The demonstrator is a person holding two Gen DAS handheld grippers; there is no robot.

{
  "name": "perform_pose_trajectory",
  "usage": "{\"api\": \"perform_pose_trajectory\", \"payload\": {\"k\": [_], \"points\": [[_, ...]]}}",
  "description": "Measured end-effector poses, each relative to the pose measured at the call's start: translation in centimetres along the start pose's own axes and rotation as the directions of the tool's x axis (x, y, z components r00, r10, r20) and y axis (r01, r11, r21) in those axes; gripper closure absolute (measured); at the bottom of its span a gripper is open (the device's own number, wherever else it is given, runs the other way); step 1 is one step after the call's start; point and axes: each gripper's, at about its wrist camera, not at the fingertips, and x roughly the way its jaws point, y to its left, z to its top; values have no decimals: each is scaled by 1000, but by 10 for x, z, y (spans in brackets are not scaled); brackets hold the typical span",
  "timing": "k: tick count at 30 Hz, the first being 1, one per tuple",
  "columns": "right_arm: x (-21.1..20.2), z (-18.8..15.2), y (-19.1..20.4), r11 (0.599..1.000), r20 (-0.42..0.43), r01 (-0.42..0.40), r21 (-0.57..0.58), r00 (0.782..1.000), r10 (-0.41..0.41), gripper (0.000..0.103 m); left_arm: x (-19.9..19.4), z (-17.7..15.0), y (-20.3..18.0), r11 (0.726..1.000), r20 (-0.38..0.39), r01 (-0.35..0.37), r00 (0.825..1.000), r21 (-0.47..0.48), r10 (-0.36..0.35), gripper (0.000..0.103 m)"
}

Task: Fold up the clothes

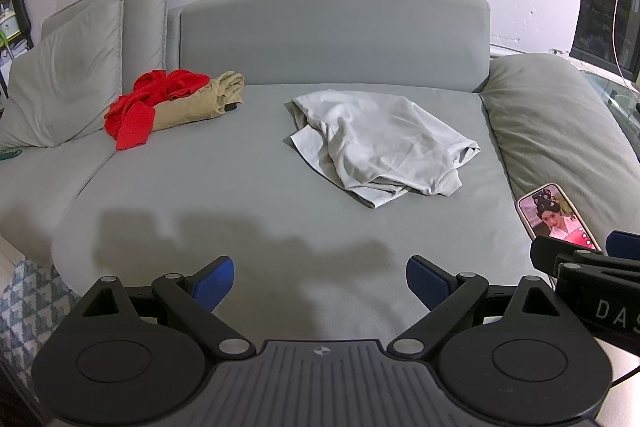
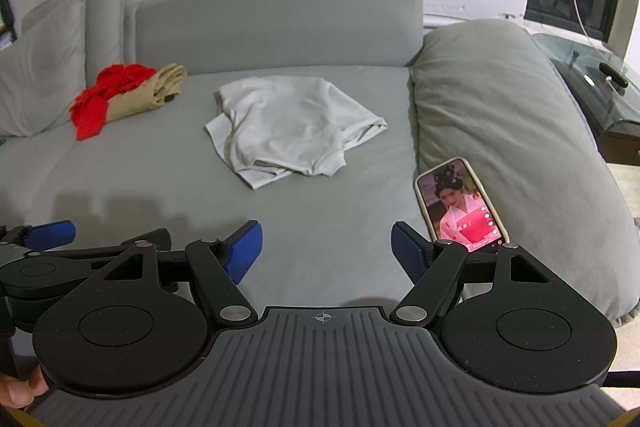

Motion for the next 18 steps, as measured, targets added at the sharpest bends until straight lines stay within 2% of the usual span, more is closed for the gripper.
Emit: {"api": "perform_pose_trajectory", "payload": {"k": [18], "points": [[3, -2, -1, 1000, -15, -7, 5, 1000, 7, 25, 3, -2, 1, 1000, -17, 11, 1000, -5, -11, 8]]}}
